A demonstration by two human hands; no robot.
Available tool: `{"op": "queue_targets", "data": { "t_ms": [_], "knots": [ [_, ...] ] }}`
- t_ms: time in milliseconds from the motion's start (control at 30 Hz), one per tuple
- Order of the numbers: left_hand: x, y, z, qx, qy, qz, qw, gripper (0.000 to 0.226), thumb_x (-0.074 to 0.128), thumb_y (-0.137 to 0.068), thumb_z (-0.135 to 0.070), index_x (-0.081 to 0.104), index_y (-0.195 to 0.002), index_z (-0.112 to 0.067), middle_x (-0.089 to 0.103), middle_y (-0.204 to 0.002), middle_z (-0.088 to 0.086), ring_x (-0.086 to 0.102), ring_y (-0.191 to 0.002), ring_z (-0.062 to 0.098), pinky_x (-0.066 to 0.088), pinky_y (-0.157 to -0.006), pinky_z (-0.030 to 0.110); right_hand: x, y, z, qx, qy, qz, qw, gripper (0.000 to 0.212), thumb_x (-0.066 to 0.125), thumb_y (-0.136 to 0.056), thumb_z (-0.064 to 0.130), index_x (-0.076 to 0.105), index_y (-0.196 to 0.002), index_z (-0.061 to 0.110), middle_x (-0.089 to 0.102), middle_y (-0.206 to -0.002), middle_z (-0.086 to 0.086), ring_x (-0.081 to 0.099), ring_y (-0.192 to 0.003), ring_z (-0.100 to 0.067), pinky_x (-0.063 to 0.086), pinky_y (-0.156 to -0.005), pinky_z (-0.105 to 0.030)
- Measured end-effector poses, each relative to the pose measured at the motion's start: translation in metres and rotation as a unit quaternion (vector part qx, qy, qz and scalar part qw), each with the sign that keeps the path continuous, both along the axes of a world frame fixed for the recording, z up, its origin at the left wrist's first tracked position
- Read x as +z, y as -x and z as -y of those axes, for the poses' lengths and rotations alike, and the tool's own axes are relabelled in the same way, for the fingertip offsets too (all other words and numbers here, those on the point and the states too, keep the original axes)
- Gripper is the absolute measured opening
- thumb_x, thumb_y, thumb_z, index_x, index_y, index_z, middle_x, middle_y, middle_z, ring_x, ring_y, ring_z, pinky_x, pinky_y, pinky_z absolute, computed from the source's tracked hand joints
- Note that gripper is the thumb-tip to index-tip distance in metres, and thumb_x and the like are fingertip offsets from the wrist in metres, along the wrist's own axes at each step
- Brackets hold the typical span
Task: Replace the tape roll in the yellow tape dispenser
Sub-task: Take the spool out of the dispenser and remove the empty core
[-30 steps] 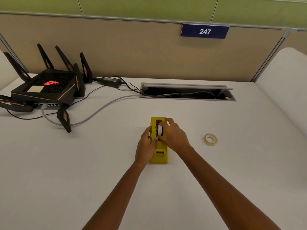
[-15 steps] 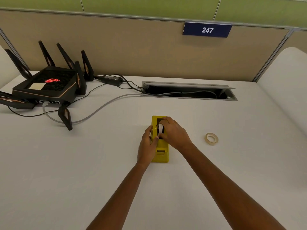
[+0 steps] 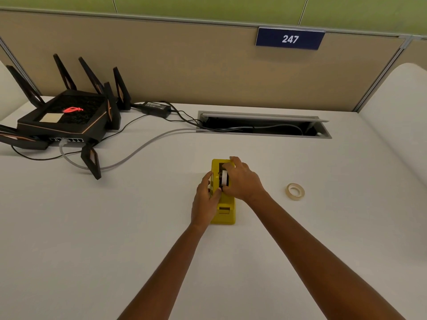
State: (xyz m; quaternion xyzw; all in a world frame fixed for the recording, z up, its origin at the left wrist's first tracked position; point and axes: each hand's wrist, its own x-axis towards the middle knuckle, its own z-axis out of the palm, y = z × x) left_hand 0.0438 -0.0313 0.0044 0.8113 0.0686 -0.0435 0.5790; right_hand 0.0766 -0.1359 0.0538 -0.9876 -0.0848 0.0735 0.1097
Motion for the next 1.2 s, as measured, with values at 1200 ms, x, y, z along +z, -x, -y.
{"op": "queue_targets", "data": {
  "t_ms": [1200],
  "knots": [
    [0.000,-0.001,0.002,0.005,0.007,-0.013,1.000,0.048,0.042,-0.094,-0.027,0.028,-0.139,-0.021,0.040,-0.144,0.011,0.045,-0.127,0.031,0.041,-0.102,0.046,0.014,-0.003,-0.008,0.038,0.024,0.054,0.998,0.037,0.053,-0.088,0.018,0.050,-0.122,0.005,0.053,-0.124,-0.014,0.053,-0.108,-0.029,0.047,-0.086,-0.036]
  ]
}}
